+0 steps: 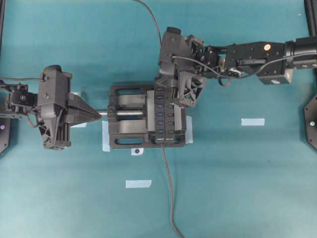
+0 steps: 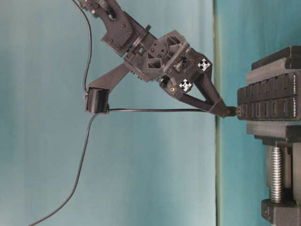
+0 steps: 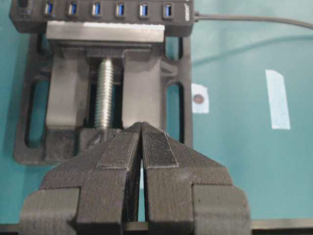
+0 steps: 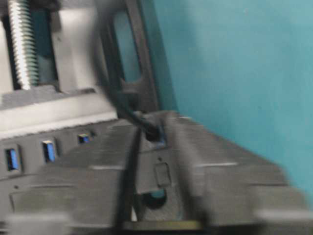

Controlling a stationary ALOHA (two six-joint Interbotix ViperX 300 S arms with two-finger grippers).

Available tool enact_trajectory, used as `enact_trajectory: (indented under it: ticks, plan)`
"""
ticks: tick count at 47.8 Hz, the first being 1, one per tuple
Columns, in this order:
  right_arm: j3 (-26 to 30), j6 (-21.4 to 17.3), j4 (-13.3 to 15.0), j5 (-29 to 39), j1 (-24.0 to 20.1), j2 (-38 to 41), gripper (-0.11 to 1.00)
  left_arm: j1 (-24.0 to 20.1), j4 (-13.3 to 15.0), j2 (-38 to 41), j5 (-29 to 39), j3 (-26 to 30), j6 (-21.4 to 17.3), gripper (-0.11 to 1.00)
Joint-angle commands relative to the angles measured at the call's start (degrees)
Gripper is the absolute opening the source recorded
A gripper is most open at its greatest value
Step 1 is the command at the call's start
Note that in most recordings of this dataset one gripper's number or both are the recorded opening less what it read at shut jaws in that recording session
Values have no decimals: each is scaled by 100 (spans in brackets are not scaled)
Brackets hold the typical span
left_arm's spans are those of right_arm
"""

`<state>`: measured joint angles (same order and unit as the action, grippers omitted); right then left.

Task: Insert the USB into the second port from the front of the fixed hub.
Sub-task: 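Lower the right gripper and close it on the black USB plug, then pull the USB plug out of the hub port with the right gripper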

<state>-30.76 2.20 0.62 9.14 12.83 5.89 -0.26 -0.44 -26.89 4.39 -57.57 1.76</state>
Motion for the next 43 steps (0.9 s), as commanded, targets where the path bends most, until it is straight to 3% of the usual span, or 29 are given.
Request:
enact_trajectory:
  ticks: [1, 11, 43]
  plan:
    - [88, 9, 9, -88, -53, -79, 18, -9, -9, -26, -44, 167, -9, 0]
    - [123, 0, 9, -79, -62, -88, 8, 0, -9, -26, -44, 141, -9, 0]
    - [132, -26, 9, 35, -97, -158, 8, -9, -9, -26, -35, 141, -9, 0]
